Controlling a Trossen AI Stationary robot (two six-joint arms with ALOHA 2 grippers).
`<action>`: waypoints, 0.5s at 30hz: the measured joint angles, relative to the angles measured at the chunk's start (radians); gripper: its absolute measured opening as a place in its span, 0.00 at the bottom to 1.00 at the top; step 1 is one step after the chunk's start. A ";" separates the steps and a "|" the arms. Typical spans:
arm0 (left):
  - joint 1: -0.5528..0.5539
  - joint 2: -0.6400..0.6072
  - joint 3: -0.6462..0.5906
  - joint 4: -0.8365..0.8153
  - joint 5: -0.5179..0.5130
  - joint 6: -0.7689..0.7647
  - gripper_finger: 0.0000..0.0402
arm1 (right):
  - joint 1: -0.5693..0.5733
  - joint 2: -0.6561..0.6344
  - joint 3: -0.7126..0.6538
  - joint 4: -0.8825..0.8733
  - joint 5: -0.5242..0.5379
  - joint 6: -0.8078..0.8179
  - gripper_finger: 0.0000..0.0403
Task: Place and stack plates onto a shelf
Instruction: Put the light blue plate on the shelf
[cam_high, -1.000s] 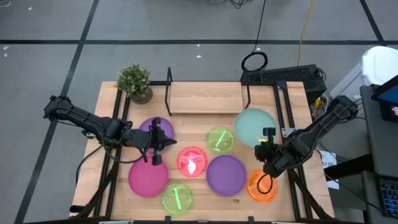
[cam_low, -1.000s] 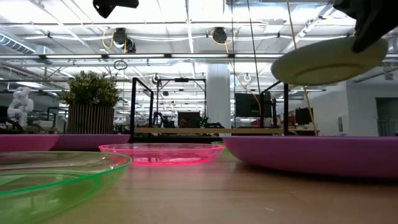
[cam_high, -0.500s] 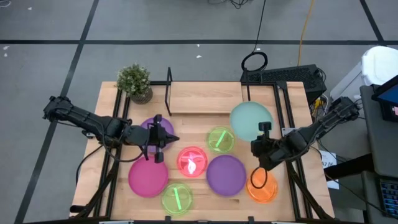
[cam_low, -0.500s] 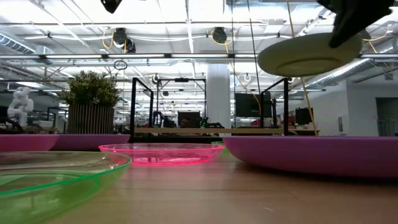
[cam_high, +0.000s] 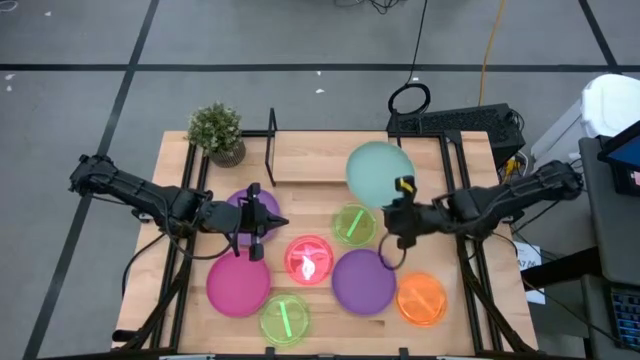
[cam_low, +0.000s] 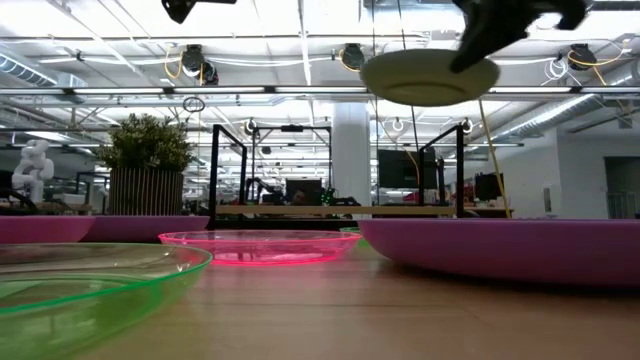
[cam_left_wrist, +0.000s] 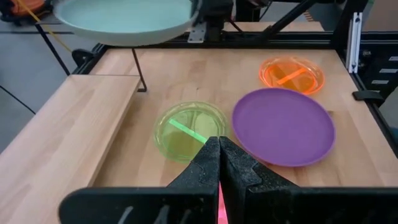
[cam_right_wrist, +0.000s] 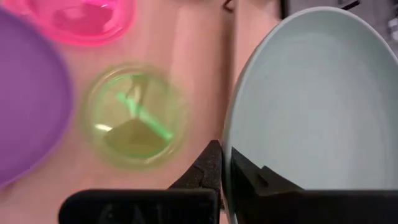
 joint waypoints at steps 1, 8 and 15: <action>0.000 0.001 0.000 0.000 0.000 0.000 0.00 | -0.022 0.000 0.000 0.024 -0.002 -0.029 0.00; -0.004 0.038 0.002 0.009 0.001 -0.007 0.00 | -0.214 0.013 0.000 0.178 -0.143 -0.245 0.00; -0.004 0.122 0.001 0.002 0.003 -0.004 0.00 | -0.395 0.105 0.000 0.295 -0.282 -0.381 0.00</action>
